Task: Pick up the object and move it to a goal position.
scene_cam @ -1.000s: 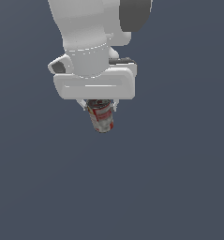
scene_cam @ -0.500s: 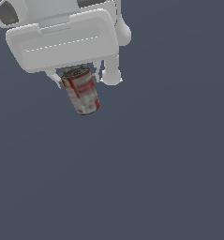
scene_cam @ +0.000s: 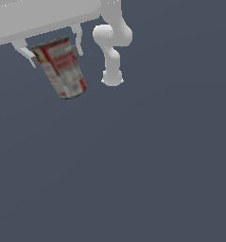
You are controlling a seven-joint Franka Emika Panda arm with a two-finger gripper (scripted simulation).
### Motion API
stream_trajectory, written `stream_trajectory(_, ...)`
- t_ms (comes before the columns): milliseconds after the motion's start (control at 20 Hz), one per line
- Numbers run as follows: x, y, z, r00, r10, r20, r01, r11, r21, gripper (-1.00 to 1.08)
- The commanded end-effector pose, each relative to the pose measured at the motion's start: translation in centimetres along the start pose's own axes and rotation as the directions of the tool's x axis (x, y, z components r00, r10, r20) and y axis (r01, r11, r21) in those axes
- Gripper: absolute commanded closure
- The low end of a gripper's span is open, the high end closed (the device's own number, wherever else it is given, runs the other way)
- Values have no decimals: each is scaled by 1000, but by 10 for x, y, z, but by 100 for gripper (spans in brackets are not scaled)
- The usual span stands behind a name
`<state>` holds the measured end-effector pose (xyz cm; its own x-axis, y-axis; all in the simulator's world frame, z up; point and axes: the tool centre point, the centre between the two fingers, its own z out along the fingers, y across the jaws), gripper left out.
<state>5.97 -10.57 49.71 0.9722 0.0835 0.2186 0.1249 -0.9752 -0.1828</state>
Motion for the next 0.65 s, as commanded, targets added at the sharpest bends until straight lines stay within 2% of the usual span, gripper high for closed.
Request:
stream_trajectory(0, 3, 2, -11, 1000, -18, -6, 18, 1000, 5, 108)
stream_trajectory(600, 8, 7, -27, 999, -44, -11, 44, 999, 15, 108)
